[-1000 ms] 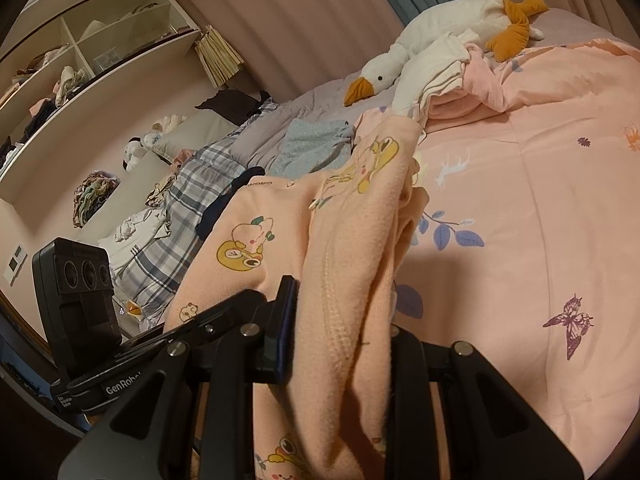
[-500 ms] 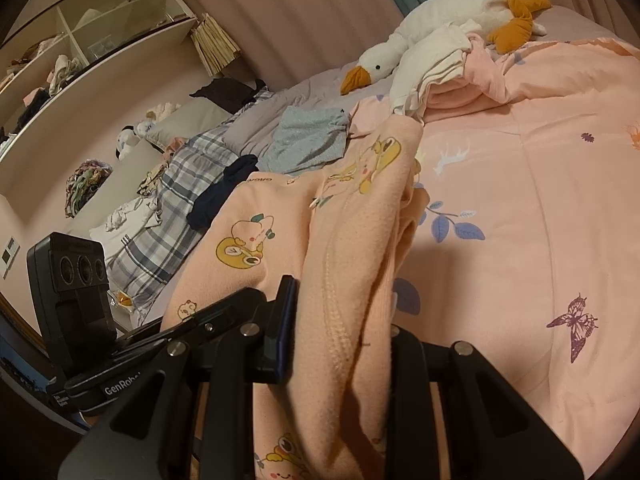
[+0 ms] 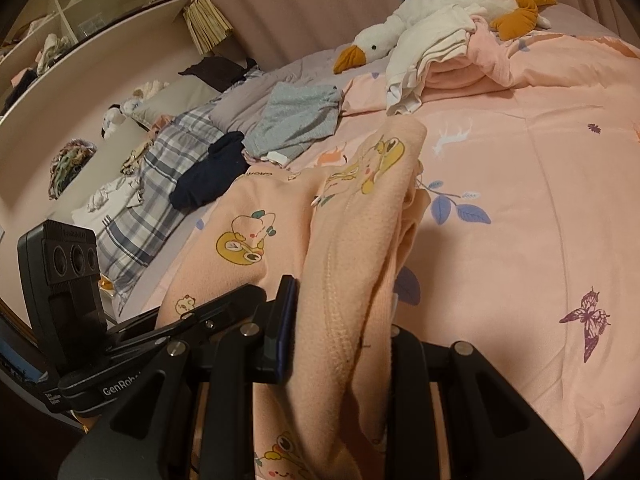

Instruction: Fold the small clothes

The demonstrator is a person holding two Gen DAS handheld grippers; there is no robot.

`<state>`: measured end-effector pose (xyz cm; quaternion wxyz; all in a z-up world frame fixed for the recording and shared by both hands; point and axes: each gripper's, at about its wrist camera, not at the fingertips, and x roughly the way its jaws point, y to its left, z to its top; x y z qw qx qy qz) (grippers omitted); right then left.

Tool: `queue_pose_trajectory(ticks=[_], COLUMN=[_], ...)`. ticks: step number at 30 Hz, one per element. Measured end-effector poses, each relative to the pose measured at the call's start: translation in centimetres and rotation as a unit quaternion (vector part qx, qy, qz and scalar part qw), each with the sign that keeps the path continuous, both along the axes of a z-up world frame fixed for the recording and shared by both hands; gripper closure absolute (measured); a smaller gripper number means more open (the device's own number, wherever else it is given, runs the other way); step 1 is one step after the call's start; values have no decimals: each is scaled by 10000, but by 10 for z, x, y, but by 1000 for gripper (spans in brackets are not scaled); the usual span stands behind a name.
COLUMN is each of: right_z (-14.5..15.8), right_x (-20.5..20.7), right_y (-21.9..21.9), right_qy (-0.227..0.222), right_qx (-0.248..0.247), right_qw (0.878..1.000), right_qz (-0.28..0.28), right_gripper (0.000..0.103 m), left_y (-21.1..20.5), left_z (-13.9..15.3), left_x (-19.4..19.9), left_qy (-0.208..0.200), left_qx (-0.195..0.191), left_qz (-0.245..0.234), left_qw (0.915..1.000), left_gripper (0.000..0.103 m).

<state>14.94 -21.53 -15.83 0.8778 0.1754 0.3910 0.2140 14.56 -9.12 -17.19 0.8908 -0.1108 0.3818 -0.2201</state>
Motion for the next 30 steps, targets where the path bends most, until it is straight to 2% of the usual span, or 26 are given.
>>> queue_pose_trajectory(ticks=[6,12,20,30], right_z=[-14,-21,-25,-46], right_x=[8,10,13,15], right_y=[2,4,8,7], right_qy=[249,333,402,736], right_qx=[-59,-80,-202,-441], right_qw=[9997,9994,9990,9963], right_qz=[-61,-29,-15,53], right_gripper=[78,78,78,78], left_y=[1,0,3,-9], left_z=[-16,-18,-27,-46], left_x=[7,7,8,10], left_qy=[224,230,357,632], left_qx=[-83,40,-39,255], left_qz=[39,23,22,-129], left_qw=[9997,9997,9994,9976], left_gripper=[77,77,77,76])
